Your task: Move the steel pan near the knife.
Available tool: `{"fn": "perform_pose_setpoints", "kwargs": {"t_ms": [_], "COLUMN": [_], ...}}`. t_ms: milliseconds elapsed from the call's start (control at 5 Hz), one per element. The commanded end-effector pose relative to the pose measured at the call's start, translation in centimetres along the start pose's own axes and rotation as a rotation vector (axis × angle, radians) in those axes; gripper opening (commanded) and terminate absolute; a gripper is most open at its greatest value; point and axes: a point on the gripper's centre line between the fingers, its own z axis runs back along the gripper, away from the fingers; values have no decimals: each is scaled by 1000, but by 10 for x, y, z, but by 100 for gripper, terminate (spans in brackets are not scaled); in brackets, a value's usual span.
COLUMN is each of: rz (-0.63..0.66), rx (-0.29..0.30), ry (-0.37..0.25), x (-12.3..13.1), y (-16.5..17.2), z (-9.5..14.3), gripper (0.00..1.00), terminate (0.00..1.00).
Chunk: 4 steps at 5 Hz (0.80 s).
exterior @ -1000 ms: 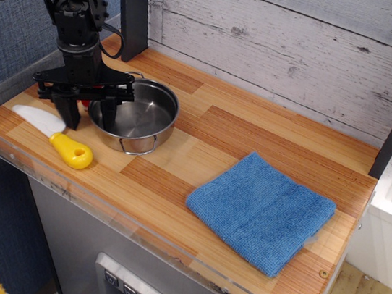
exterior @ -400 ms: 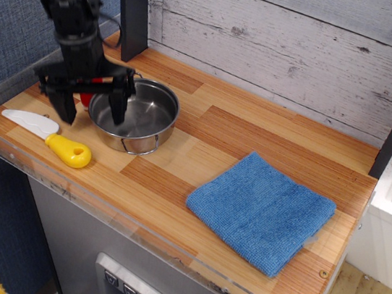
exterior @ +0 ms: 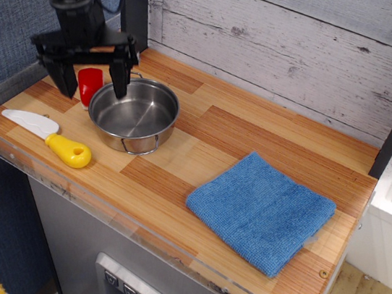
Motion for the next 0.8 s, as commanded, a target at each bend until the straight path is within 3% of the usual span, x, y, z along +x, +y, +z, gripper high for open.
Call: {"fn": "perform_pose_setpoints", "kwargs": {"t_ms": [0,400,600], "rz": [-73,-73,-73], "rx": [12,12,12], "ry": [-100,-100,-100], "x": [2,2,2], "y": [-2,-2,-2], "z": [54,54,54], "gripper": [100,100,100], "terminate": [0,0,100]}}
